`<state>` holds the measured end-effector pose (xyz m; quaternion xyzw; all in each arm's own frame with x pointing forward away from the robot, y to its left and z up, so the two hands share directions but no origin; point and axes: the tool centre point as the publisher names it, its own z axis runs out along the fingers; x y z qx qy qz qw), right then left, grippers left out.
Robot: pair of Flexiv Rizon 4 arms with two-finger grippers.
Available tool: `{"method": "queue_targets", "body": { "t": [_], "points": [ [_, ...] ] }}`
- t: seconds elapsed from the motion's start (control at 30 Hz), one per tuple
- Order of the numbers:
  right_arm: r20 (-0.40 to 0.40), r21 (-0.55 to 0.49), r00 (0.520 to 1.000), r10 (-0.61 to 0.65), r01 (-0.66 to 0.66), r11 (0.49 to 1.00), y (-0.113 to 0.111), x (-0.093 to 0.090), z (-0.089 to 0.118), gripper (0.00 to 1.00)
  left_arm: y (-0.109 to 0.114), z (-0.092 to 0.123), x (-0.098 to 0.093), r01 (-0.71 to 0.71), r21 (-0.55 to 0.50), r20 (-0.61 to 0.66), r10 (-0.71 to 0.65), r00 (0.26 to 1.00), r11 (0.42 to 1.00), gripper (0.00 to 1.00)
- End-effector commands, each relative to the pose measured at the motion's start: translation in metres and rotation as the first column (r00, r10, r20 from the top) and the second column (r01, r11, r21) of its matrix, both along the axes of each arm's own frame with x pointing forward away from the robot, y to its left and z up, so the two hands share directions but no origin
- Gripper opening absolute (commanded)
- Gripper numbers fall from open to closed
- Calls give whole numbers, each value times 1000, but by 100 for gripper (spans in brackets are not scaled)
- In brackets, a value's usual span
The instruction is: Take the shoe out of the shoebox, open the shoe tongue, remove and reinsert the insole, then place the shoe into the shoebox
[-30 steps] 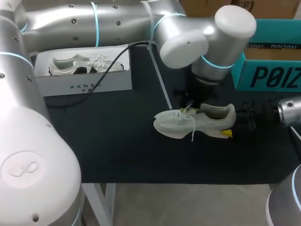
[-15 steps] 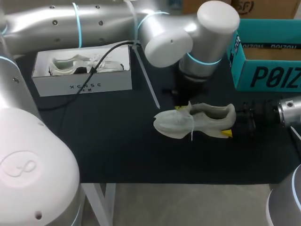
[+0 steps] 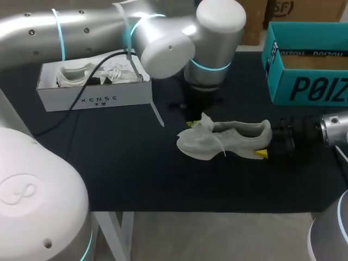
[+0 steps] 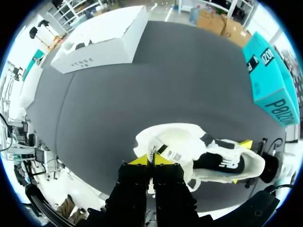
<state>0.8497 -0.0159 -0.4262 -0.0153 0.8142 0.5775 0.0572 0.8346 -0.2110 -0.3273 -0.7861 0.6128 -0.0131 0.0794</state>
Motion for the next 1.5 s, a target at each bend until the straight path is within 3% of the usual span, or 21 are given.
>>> {"method": "queue_targets", "body": {
  "t": [0.03,0.1,0.13,0.17,0.4,0.57,0.63,0.7,0.73,0.8,1.5],
  "points": [
    [0,-1,1000,-2,2,1000,-1,1,-4,0,5,-5,-2,-9,-19,6,9,1000,1000,0],
    [0,-1,1000,-2,2,1000,-1,1,-4,0,5,-5,-2,-8,-22,6,9,1000,1000,0],
    [0,-1,1000,-2,2,1000,-1,1,-4,0,5,-5,-1,-11,-24,6,11,1000,1000,54],
    [0,-1,1000,-2,2,1000,-1,1,-4,0,5,-4,-1,-12,-27,7,12,1000,1000,100],
    [0,-1,1000,-2,2,1000,-1,1,-4,0,-11,21,3,101,-96,109,-90,990,990,100],
    [0,-1,1000,-2,2,1000,-1,1,-4,0,-33,45,-8,375,-110,190,-350,917,921,100],
    [0,-1,1000,-2,2,1000,-1,1,-4,0,-42,51,-14,488,-23,242,-469,849,872,100],
    [0,-1,1000,-2,2,1000,-1,1,-4,0,-51,52,-20,626,64,229,-622,748,777,100],
    [0,-1,1000,-2,2,1000,-1,1,-4,0,-55,51,-27,742,127,230,-747,623,658,100],
    [0,-1,1000,-2,2,1000,-1,1,-4,0,-56,48,-32,910,84,165,-906,390,407,100],
    [0,-1,1000,-2,2,1000,-1,1,-4,0,-56,48,-32,910,84,165,-906,390,407,100]
  ]
}}
